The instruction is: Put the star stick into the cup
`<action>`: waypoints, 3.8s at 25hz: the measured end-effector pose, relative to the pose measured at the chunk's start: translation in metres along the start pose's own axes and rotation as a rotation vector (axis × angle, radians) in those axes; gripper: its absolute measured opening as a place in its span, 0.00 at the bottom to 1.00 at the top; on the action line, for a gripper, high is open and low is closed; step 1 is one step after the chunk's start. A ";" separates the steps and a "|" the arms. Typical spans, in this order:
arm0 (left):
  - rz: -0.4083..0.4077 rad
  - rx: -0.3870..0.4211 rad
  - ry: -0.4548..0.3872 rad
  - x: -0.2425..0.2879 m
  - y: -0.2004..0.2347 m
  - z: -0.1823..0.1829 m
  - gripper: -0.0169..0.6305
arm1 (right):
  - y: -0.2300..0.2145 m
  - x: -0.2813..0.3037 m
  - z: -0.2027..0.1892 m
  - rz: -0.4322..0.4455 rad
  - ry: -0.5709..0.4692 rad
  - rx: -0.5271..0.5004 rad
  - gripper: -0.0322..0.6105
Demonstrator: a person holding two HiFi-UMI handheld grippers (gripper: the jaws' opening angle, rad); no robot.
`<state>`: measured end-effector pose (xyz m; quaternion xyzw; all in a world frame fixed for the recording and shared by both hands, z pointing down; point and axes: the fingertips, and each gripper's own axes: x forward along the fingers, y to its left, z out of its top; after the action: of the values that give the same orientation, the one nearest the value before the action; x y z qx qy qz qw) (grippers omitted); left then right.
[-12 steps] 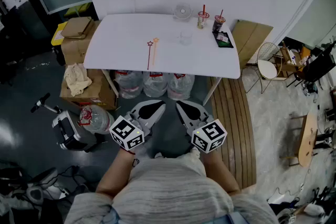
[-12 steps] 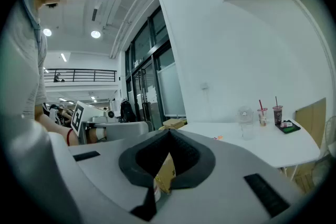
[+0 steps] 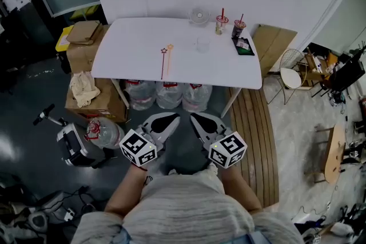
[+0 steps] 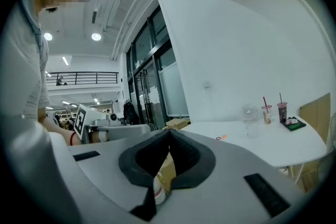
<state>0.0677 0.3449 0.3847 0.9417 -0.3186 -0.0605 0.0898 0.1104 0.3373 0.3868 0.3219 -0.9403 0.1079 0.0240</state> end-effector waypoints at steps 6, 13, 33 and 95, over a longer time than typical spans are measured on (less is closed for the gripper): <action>0.015 0.005 -0.003 -0.010 0.009 0.002 0.05 | 0.006 0.011 0.000 0.024 0.002 0.013 0.06; 0.031 0.008 -0.005 -0.019 0.017 0.001 0.05 | 0.012 0.024 -0.005 0.037 0.032 0.002 0.06; 0.079 0.006 0.044 0.051 0.149 -0.002 0.05 | -0.091 0.140 -0.001 0.064 0.086 0.000 0.06; -0.006 -0.147 0.307 0.140 0.442 -0.076 0.05 | -0.287 0.394 -0.129 -0.301 0.478 0.265 0.07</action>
<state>-0.0686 -0.0756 0.5428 0.9317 -0.2931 0.0606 0.2060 -0.0291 -0.0914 0.6119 0.4233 -0.8276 0.2975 0.2177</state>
